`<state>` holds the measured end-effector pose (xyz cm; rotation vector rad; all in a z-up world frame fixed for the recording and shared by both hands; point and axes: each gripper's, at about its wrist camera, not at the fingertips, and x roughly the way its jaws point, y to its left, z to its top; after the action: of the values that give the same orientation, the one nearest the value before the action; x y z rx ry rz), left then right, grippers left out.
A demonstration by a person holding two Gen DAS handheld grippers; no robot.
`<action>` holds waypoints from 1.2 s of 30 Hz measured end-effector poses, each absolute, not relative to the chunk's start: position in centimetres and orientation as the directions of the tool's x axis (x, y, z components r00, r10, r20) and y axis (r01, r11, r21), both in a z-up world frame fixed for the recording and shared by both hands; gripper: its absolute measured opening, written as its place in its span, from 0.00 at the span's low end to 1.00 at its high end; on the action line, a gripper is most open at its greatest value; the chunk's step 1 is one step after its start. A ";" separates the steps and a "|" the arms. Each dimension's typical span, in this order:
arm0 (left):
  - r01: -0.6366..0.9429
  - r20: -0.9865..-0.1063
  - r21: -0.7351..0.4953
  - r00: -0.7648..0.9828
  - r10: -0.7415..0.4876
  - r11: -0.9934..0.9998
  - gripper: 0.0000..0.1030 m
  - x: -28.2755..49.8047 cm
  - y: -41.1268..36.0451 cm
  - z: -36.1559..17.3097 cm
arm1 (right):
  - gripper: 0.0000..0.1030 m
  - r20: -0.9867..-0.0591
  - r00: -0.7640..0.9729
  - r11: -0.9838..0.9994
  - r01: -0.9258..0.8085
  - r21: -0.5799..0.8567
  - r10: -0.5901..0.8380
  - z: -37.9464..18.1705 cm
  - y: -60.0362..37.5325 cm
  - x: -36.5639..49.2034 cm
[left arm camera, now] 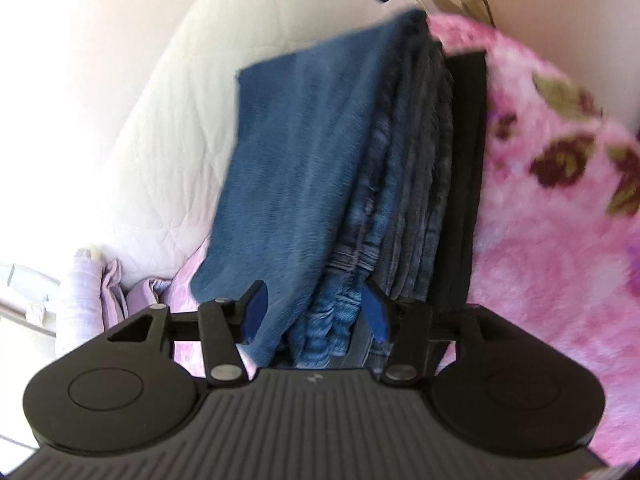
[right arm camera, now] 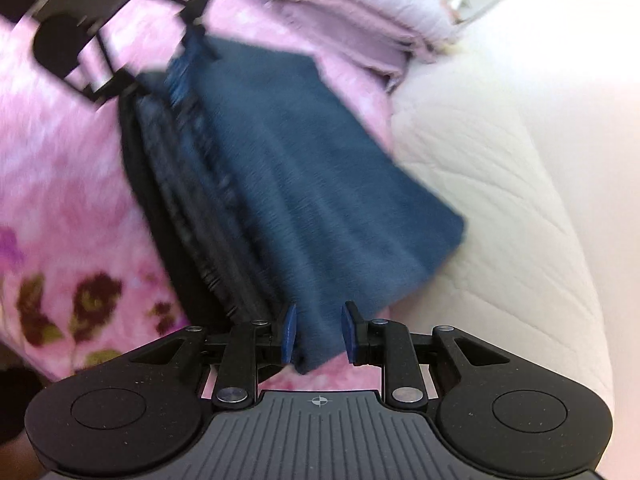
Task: Fold clothes
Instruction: 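Open both grippers and press the jeans flat on the stack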
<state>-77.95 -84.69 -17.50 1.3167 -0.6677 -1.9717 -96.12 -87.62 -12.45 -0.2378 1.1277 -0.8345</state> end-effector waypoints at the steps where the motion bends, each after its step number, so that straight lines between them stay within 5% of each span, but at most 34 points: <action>1: 0.275 -0.584 0.713 -0.275 -0.763 -0.645 0.47 -77.7 -81.8 -16.9 | 0.23 -0.691 0.180 0.673 0.489 -0.555 -0.700 -11.5 -88.3 -96.4; 7: 0.463 -0.490 0.718 -0.194 -0.850 -0.520 0.47 -77.1 -85.2 -12.1 | 0.23 -0.688 0.196 0.619 0.649 -0.443 -0.698 -9.7 -99.2 -97.0; 13: 0.577 -0.637 0.607 -0.058 -0.769 -0.546 0.44 -77.6 -91.9 -15.1 | 0.23 -0.809 0.246 0.572 0.809 -0.131 -0.533 -14.1 -109.7 -97.3; 20: 0.534 -0.645 0.627 -0.052 -0.762 -0.567 0.34 -78.8 -92.3 -17.7 | 0.23 -0.869 0.331 0.423 0.892 0.161 -0.368 -17.6 -118.5 -98.2; 29: 0.598 -0.668 0.568 -0.067 -0.741 -0.565 0.37 -77.5 -91.3 -16.6 | 0.23 -0.725 0.310 0.470 0.883 -0.021 -0.615 -10.4 -108.9 -98.9; 36: 0.623 -0.678 0.527 -0.102 -0.728 -0.578 0.36 -77.1 -92.3 -16.7 | 0.24 -0.777 0.278 0.505 0.861 -0.059 -0.565 -14.0 -100.5 -97.9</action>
<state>-77.06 -92.26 -16.72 1.2099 -0.1324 -1.8258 -97.89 -100.53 -14.02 0.4133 0.8383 -0.9942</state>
